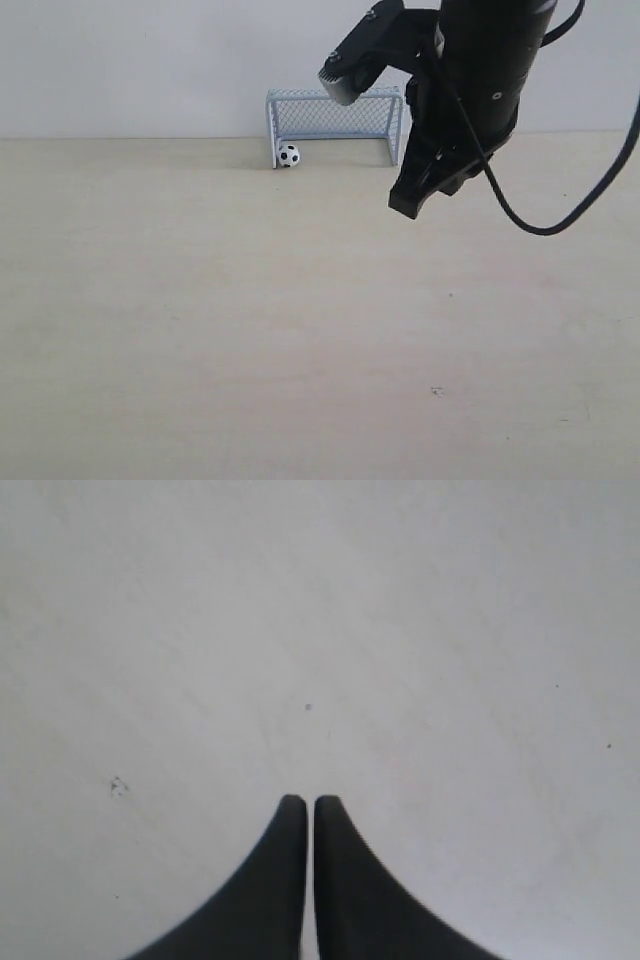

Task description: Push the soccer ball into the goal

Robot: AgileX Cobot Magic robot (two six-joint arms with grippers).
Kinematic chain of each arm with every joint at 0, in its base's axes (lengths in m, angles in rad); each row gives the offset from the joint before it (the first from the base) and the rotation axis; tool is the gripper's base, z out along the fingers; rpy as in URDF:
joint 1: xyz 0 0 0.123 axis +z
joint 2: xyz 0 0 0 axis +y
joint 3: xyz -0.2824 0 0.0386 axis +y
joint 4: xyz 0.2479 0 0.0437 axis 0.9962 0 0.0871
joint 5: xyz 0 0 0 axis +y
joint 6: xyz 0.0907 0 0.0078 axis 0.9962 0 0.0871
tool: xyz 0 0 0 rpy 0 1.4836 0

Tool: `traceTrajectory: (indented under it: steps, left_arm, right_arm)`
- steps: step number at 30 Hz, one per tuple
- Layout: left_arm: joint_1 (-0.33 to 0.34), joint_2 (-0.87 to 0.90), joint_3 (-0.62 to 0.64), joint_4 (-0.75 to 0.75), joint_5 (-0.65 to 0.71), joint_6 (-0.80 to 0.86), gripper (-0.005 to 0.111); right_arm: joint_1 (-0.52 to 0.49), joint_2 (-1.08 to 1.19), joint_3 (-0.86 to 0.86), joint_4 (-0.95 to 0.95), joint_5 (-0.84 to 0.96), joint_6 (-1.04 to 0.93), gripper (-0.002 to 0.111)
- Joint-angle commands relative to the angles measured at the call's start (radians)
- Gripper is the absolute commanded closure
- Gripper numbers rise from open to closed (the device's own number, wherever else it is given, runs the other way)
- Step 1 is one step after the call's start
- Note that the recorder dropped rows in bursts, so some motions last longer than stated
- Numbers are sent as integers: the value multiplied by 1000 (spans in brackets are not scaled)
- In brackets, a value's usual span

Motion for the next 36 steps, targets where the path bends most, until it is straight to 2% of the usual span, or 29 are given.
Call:
traceTrajectory:
  steps: [1,14,24,36]
  left_arm:
    - [-8,5,-4,0,-3,-9,100]
    - [-8,5,-4,0,-3,-9,100]
    - [-8,5,-4,0,-3,-9,100]
    - [-8,5,-4,0,-3,-9,100]
  right_arm:
    - [-5,-62,34,-54,-16,51,108]
    - [-175,-187,110,-36,-58,91,108]
    - [-260,-286,182,-26,-94,119,108]
    - [-275,-349,232,-23,-112,156,108]
